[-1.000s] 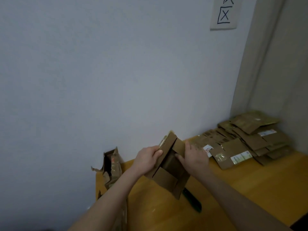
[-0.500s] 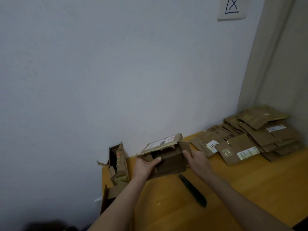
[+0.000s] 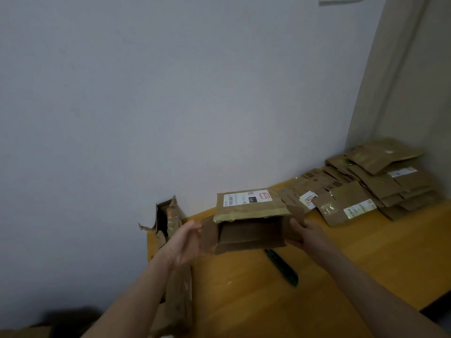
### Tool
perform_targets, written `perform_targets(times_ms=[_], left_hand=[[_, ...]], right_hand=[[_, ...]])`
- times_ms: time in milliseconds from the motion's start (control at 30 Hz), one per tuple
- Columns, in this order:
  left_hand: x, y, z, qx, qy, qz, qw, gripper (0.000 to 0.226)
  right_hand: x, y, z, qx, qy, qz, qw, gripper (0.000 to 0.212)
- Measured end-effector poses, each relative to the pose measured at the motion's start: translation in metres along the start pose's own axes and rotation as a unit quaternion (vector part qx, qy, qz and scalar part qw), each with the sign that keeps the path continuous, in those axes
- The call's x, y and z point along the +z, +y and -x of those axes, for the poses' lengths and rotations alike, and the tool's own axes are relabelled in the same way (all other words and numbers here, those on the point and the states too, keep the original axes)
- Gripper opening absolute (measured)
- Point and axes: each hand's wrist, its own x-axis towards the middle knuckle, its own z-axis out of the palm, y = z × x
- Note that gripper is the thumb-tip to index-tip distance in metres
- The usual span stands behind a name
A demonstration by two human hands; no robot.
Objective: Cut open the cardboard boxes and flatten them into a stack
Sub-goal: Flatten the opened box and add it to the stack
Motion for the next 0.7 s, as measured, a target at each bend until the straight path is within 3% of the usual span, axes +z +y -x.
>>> perform_targets(times_ms=[67,200,333,467,567,700], left_hand=[[-0.001,0.006,-0.003,-0.035,0.008,0.043,0.998,0.046],[0.008,0.002,-0.011,-0.077,0.090,-0.058,0.991,0.067],[0.006,-0.007,-0.008,-0.013,0.119,-0.049,0.992,0.075],[0.019,-0.016,-0.007,0.038,0.040,-0.097,0.994,0.095],[0.029,-0.019,-0.007,0.061,0.002,-0.169,0.984,0.104],[0.034,-0.016,-0.007,0.088,0.087,-0.179,0.976,0.072]], right_hand=[[0.000,0.004,-0.001,0.018,-0.020,-0.037,0.999,0.031],[0.005,0.011,0.001,0.046,-0.083,-0.001,0.996,0.025],[0.001,0.011,-0.003,0.117,-0.176,0.093,0.973,0.070],[0.019,0.017,-0.013,0.118,-0.083,0.127,0.981,0.093],[0.025,0.030,-0.015,0.090,-0.057,0.081,0.991,0.084],[0.024,0.040,-0.015,0.049,-0.053,0.057,0.996,0.077]])
